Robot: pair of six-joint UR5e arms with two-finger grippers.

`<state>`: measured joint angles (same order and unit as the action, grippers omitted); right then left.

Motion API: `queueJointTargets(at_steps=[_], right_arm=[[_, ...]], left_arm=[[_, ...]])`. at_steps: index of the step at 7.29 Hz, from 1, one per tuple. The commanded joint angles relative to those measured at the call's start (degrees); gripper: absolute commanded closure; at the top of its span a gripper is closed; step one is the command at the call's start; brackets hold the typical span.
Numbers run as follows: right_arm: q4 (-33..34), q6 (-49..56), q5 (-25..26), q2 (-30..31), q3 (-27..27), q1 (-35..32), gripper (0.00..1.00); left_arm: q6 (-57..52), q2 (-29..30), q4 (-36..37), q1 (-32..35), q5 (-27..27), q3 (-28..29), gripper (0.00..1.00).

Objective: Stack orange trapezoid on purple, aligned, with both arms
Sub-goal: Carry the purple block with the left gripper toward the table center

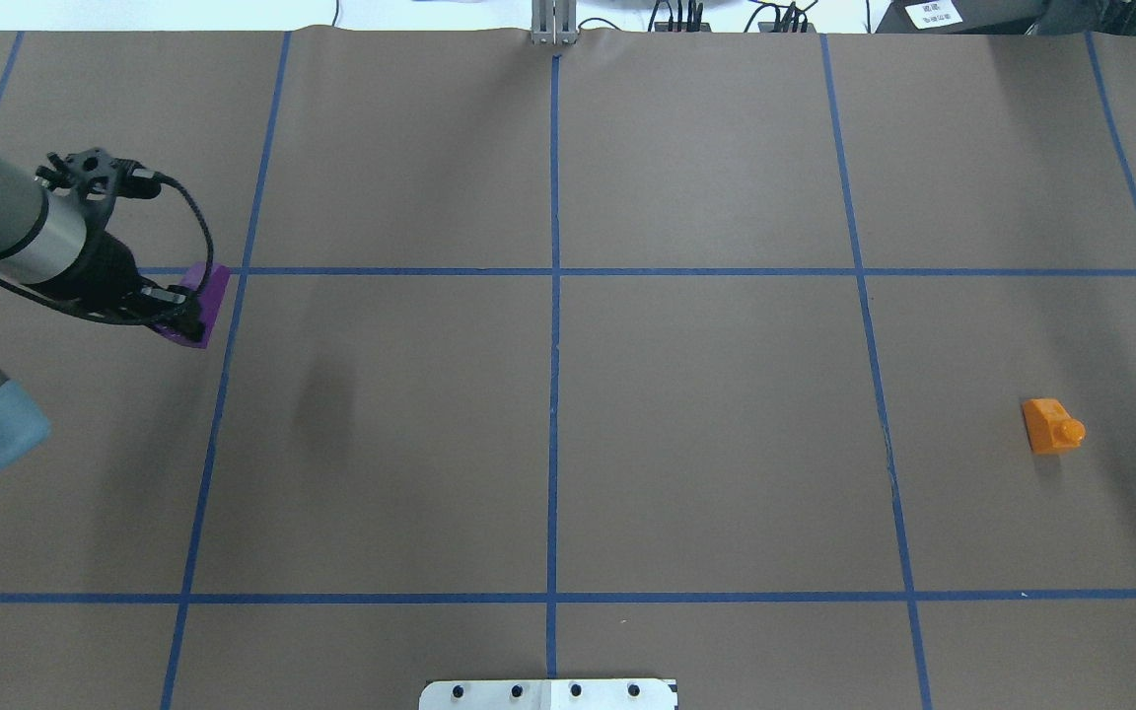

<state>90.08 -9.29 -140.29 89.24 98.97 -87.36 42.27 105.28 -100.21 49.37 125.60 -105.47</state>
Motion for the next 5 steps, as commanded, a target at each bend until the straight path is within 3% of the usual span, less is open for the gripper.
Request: queueJointTargets(at_steps=[1, 5], right_arm=[[0.0, 0.0, 0.0, 0.0, -0.2, 0.0, 0.00], [-1.3, -0.7, -0.1, -0.3, -0.2, 0.1, 0.00]], left_arm=[[0.2, 16.1, 5.8, -7.8, -11.7, 7.1, 1.00], [-0.9, 32.1, 3.1, -14.0, -16.2, 23.5, 1.00]])
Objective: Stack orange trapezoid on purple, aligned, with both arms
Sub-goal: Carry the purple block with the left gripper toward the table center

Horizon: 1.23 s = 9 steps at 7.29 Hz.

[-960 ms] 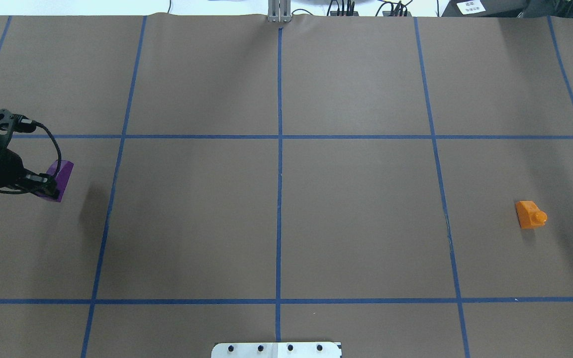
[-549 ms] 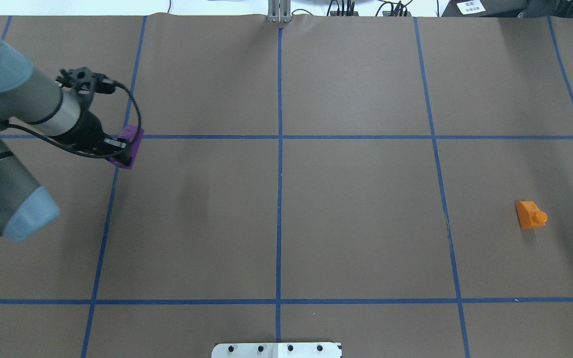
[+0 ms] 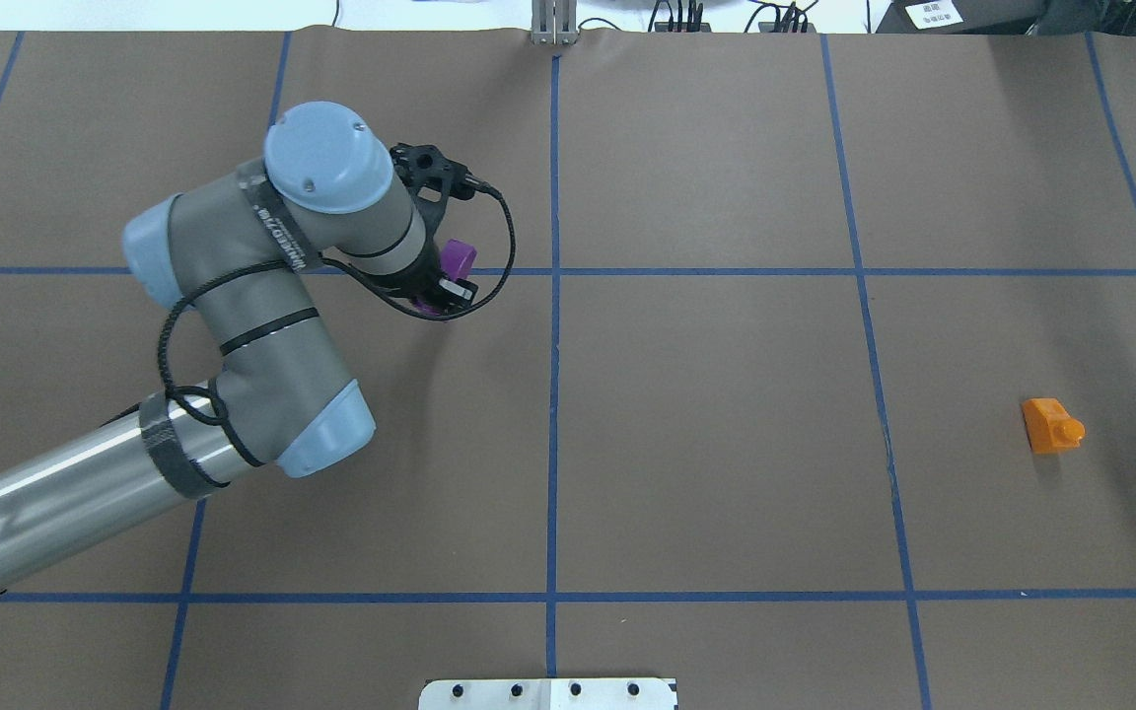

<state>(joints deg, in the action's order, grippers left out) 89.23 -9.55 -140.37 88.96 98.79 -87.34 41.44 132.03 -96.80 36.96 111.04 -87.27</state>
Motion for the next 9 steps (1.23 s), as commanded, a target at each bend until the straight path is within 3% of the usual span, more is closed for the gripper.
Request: queueJointTargets(at_steps=[1, 4, 7, 8, 9], right_arm=[[-0.5, -0.6, -0.1, 0.0, 0.1, 0.1, 0.00], [-0.5, -1.0, -0.3, -0.1, 0.2, 0.6, 0.00], [-0.4, -1.8, -0.5, -0.4, 0.1, 0.6, 0.00], [-0.4, -1.8, -1.0, -0.5, 0.1, 0.6, 0.00], [-0.4, -1.8, -1.1, -0.5, 0.1, 0.6, 0.00]], left_arm=[[-0.1, 8.1, -1.0, -2.2, -1.8, 8.8, 1.00], [-4.8, 10.3, -5.9, -4.1, -4.6, 14.6, 1.00], [-5.1, 11.4, -5.9, -5.0, -4.7, 15.2, 1.00], [-5.1, 11.5, -6.0, -5.2, -4.6, 15.9, 0.93], [-5.1, 11.9, -6.0, -5.7, -4.6, 16.6, 0.67]])
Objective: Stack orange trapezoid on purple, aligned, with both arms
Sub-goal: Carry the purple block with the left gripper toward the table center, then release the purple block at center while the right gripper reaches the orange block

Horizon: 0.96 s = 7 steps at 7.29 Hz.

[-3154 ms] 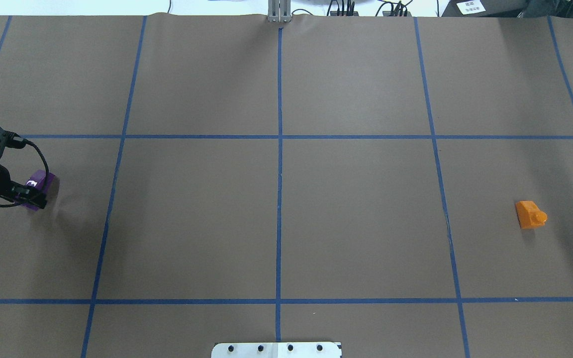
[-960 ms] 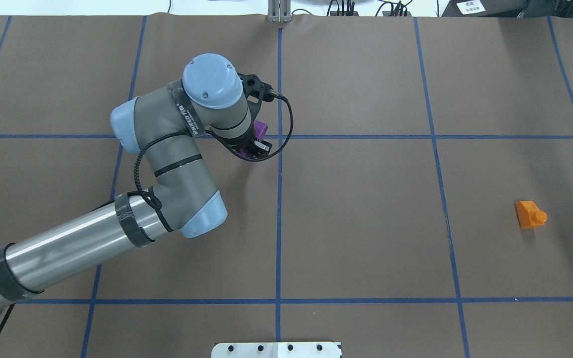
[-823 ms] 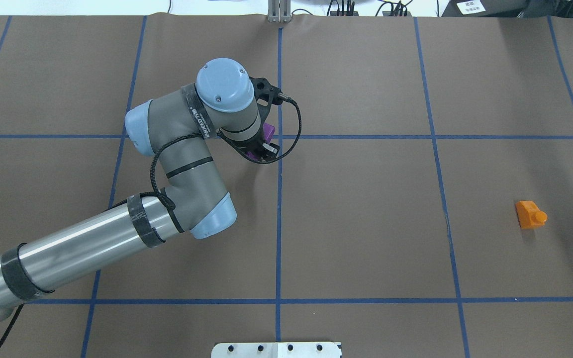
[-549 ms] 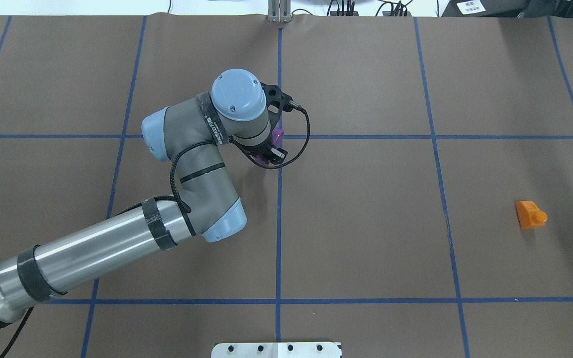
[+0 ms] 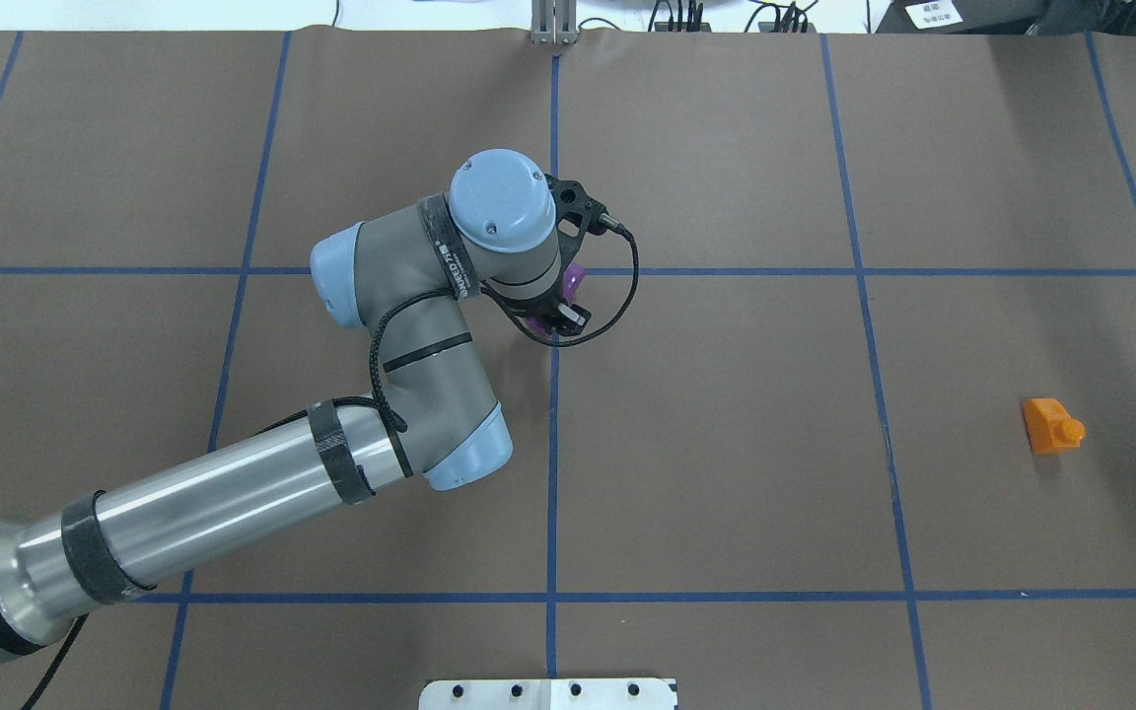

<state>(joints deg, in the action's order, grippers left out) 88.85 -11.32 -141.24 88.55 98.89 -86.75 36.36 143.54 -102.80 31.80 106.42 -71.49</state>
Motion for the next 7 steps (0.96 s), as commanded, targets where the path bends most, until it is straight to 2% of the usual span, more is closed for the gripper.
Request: queueJointTargets(at_steps=[1, 2, 3, 4, 7], right_arm=[[-0.1, -0.1, -0.3, 0.0, 0.1, 0.0, 0.00], [0.0, -0.1, -0.3, 0.0, 0.2, 0.0, 0.00], [0.0, -0.1, -0.3, -0.1, 0.2, 0.0, 0.00], [0.0, -0.1, -0.3, -0.1, 0.3, 0.1, 0.00], [0.0, -0.5, -0.4, -0.4, 0.3, 0.1, 0.00]], left_arm=[[0.6, 0.4, -0.1, -0.4, 0.0, 0.8, 0.67], [0.6, 0.4, -0.2, -0.2, 0.1, 0.7, 0.61], [1.6, 0.4, -0.1, 0.3, 0.3, 0.7, 0.13], [4.5, 0.4, -0.1, 0.4, 0.3, 0.7, 0.00], [6.9, 0.4, 0.1, 1.4, 1.0, 0.6, 0.00]])
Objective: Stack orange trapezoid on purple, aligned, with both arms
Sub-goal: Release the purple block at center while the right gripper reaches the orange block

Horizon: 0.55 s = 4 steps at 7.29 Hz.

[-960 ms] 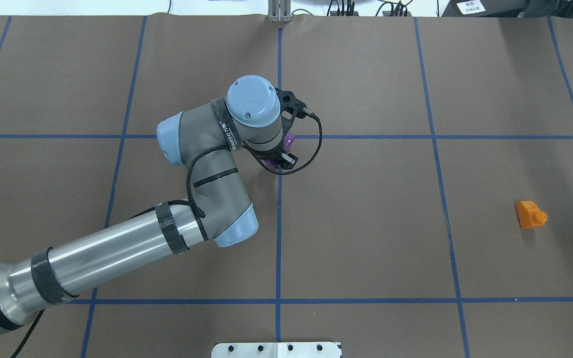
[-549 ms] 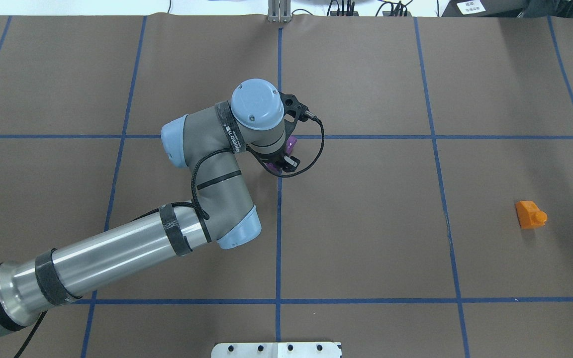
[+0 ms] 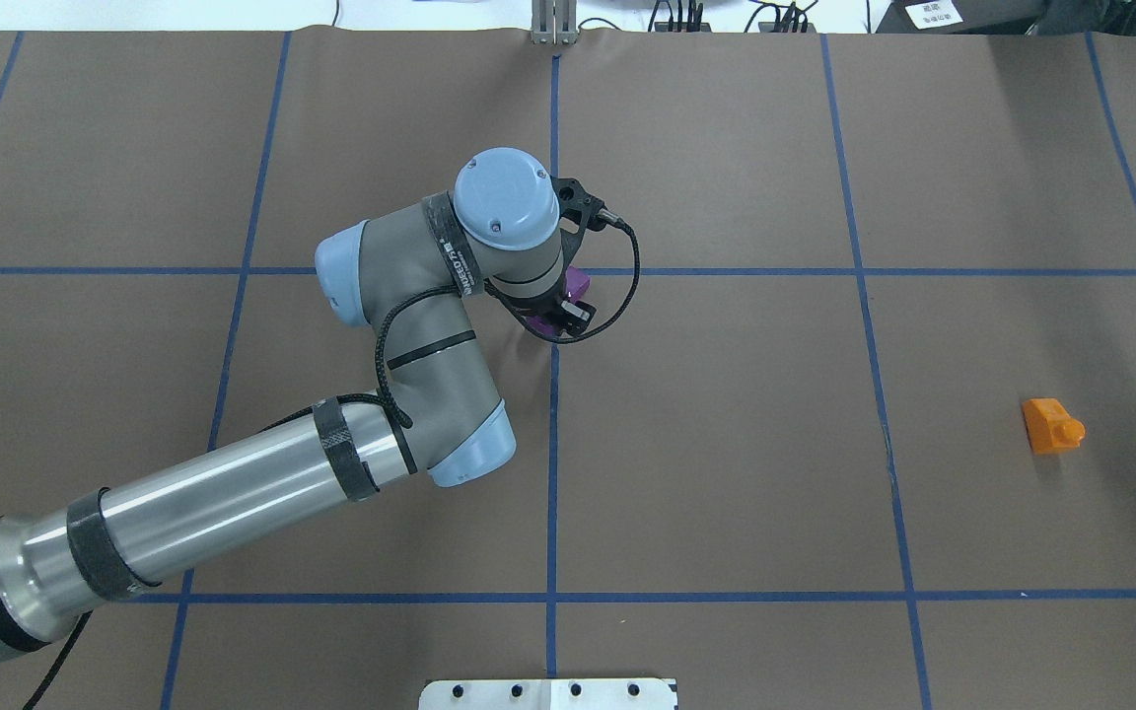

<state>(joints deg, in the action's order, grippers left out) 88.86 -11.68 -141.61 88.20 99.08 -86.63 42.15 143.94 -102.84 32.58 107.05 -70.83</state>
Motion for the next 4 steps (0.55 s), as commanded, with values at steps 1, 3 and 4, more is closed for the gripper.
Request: queueJointTargets(at_steps=[1, 3, 4], right_arm=[[-0.2, -1.0, -0.7, 0.0, 0.1, 0.1, 0.00], [-2.2, -13.3, 1.1, 0.9, 6.0, 6.0, 0.00], [-2.2, -16.9, 5.2, 3.3, 10.2, 10.6, 0.00]], left_arm=[[2.1, 0.0, 1.0, 2.9, 5.2, -0.4, 0.00], [2.2, -0.6, 5.2, 7.7, 11.5, -4.3, 0.00], [2.2, -0.9, 7.8, 8.8, 11.5, -6.4, 0.00]])
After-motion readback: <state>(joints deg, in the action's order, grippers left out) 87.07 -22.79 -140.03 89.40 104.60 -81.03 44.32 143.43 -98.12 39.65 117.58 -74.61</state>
